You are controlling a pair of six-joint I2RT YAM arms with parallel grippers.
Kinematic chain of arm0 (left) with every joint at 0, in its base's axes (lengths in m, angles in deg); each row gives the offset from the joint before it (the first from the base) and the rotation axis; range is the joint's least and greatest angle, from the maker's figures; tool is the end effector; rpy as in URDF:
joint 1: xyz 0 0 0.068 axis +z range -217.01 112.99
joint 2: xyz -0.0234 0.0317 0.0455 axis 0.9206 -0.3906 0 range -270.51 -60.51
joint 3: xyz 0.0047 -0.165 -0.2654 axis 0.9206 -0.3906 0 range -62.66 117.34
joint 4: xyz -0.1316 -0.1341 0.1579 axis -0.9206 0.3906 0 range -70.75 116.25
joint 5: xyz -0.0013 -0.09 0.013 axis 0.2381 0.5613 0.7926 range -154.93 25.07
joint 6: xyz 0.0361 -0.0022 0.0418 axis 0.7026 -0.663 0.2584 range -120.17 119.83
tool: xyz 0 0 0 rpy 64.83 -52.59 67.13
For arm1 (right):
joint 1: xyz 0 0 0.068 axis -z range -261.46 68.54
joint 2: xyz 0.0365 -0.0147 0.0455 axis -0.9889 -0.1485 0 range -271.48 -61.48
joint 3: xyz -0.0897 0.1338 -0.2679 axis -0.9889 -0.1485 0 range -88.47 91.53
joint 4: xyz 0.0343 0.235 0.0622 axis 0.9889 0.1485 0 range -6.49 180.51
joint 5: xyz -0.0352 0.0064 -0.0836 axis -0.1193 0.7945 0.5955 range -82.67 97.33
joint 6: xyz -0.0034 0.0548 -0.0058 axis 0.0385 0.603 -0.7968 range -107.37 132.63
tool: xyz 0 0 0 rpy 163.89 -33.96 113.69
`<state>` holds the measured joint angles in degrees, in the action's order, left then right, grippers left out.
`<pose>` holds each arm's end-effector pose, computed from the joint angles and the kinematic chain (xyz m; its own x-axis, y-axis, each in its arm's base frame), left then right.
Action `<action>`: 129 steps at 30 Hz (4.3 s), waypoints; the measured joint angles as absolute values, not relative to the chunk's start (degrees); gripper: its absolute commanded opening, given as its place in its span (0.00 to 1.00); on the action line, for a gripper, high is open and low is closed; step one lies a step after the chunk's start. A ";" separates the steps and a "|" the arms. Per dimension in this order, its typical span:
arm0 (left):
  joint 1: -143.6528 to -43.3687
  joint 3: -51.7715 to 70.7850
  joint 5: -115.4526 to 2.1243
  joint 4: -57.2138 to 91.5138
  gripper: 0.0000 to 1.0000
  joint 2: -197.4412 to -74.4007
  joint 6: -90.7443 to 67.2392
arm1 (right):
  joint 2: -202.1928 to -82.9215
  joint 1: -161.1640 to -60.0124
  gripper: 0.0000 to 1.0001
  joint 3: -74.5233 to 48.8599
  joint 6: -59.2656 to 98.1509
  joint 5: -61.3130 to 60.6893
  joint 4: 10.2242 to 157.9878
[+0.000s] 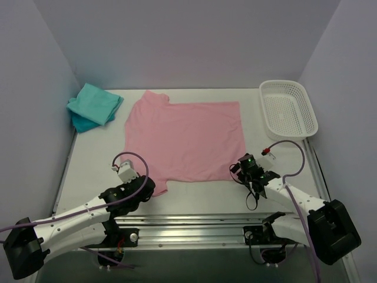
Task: Fold and stack the t-shirts
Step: Grap the side of the flattened tshirt closest away from the robot with both arms, then fold the flattened tshirt in 1/3 of the way
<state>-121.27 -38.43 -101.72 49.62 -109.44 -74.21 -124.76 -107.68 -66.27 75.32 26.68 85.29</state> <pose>0.0833 -0.0773 0.2173 -0.5640 -0.5344 -0.6296 -0.3366 0.8450 -0.4156 0.1619 0.0659 0.2069 -0.4568 0.7096 -0.5365 0.4510 0.7046 0.5479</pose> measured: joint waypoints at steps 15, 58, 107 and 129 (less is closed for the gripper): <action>-120.90 -38.43 -101.74 49.93 0.02 -107.50 -73.36 | -125.46 -107.68 0.00 -69.46 76.57 24.19 79.50; -104.33 -17.08 -97.53 45.97 0.02 -125.00 -51.61 | -126.34 -107.88 0.00 -54.60 70.10 28.87 90.12; -84.94 14.13 -78.20 30.63 0.02 -165.66 -31.37 | -160.43 -95.81 0.00 -33.48 63.87 29.59 80.48; -83.79 26.59 -76.00 32.31 0.02 -178.90 -27.79 | -168.74 -91.99 0.00 -28.17 63.52 27.82 76.00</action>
<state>-83.79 26.59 -76.00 32.31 -178.90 -27.79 -168.74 -91.99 -28.17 63.52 27.82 76.00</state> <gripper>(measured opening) 0.033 0.007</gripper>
